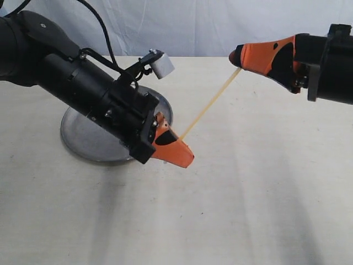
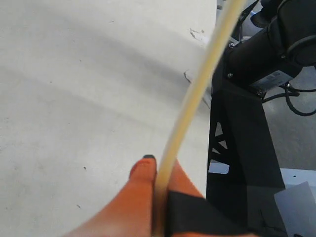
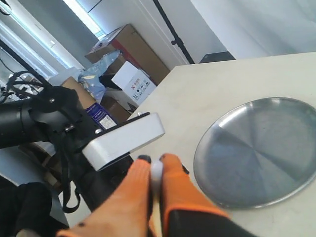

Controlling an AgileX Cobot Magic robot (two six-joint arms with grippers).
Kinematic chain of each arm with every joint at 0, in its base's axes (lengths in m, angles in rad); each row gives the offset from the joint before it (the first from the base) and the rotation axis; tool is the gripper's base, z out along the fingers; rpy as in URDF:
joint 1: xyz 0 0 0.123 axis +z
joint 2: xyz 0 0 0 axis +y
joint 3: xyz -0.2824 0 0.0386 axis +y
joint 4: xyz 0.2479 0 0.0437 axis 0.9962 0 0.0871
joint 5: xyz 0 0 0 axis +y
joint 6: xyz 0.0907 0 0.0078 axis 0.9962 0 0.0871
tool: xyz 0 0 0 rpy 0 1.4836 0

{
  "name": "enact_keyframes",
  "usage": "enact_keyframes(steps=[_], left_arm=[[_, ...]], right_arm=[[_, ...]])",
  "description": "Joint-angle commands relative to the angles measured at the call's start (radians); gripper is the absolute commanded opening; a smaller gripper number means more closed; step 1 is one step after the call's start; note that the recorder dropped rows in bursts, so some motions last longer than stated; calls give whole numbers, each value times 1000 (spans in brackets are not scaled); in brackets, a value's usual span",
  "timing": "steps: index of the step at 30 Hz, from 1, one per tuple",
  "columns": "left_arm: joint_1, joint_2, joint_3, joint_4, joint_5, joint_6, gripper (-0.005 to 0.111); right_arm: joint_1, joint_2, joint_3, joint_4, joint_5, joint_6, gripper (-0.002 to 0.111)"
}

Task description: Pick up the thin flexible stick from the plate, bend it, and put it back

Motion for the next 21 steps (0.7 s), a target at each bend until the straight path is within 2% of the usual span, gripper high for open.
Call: enact_keyframes(steps=[1,13,21], left_arm=[[-1,-5,3,-51,-15,38,0],[-1,-7,3,-197,98,258,0],[-1,-7,1,-205,115,288,0]], right_arm=[[-3,1,-7,13,-23,-20,-1],[5,35,-7,13,-64,-40,-1],[114,124,-7,13,-130,-112,-1]])
